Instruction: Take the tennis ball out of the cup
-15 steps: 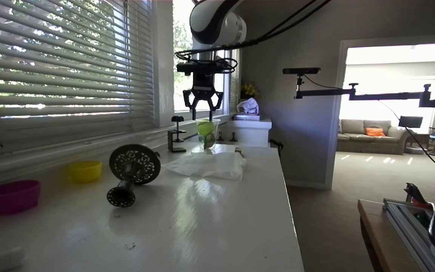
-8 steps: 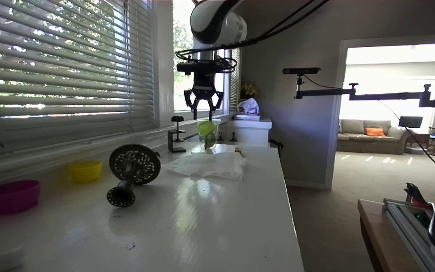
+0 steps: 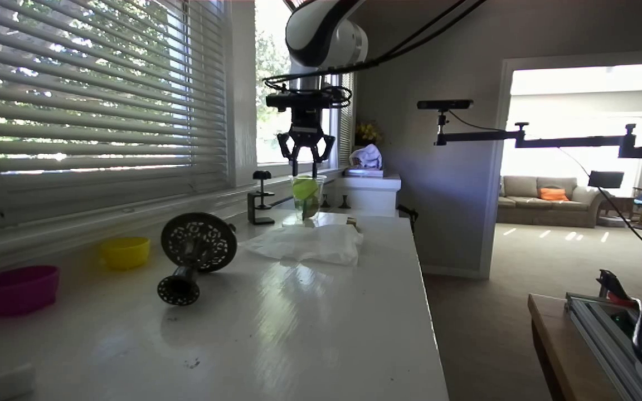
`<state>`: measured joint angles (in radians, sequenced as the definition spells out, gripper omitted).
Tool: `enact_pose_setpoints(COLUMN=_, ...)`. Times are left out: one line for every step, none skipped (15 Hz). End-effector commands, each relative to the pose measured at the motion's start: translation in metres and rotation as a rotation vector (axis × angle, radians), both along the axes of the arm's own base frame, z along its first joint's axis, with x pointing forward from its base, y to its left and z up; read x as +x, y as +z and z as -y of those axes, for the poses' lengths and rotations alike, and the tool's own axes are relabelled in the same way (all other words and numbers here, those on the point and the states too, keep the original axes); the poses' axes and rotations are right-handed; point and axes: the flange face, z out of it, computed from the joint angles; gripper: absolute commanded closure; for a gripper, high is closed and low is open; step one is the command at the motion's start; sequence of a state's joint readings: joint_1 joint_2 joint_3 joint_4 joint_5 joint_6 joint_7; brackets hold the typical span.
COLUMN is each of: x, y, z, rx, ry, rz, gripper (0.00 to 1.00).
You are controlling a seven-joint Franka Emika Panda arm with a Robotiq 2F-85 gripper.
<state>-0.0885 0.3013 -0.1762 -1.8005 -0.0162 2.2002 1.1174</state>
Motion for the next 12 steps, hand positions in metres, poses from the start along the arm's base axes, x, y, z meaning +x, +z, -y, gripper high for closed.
enact_pose_setpoints(x=0.001, y=0.001, z=0.007, rx=0.005, ry=-0.048, rz=-0.005, gripper=0.48)
enact_pose_setpoints(x=0.0, y=-0.003, z=0.007, rx=0.01, ry=-0.051, rz=-0.011, gripper=0.46)
enact_pose_setpoints(x=0.0, y=-0.006, z=0.006, rx=0.011, ry=-0.054, rz=-0.018, gripper=0.46)
enact_pose_setpoints(x=0.0, y=-0.01, z=0.004, rx=0.014, ry=-0.055, rz=-0.029, gripper=0.44)
enact_pose_setpoints(x=0.0, y=-0.016, z=0.002, rx=0.019, ry=-0.053, rz=-0.044, gripper=0.44)
enact_pose_setpoints(x=0.0, y=-0.021, z=0.0, rx=0.023, ry=-0.051, rz=-0.055, gripper=0.43)
enact_pose_setpoints(x=-0.001, y=-0.027, z=-0.003, rx=0.029, ry=-0.049, rz=-0.069, gripper=0.44)
enact_pose_setpoints(x=-0.001, y=-0.031, z=-0.006, rx=0.029, ry=-0.046, rz=-0.077, gripper=0.46)
enact_pose_setpoints(x=-0.001, y=-0.033, z=-0.007, rx=0.029, ry=-0.045, rz=-0.085, gripper=0.46)
enact_pose_setpoints(x=-0.002, y=-0.033, z=-0.007, rx=0.031, ry=-0.047, rz=-0.088, gripper=0.52)
enact_pose_setpoints(x=-0.002, y=-0.034, z=-0.006, rx=0.03, ry=-0.051, rz=-0.09, gripper=0.71)
enact_pose_setpoints(x=-0.003, y=-0.033, z=-0.005, rx=0.026, ry=-0.054, rz=-0.09, gripper=0.73)
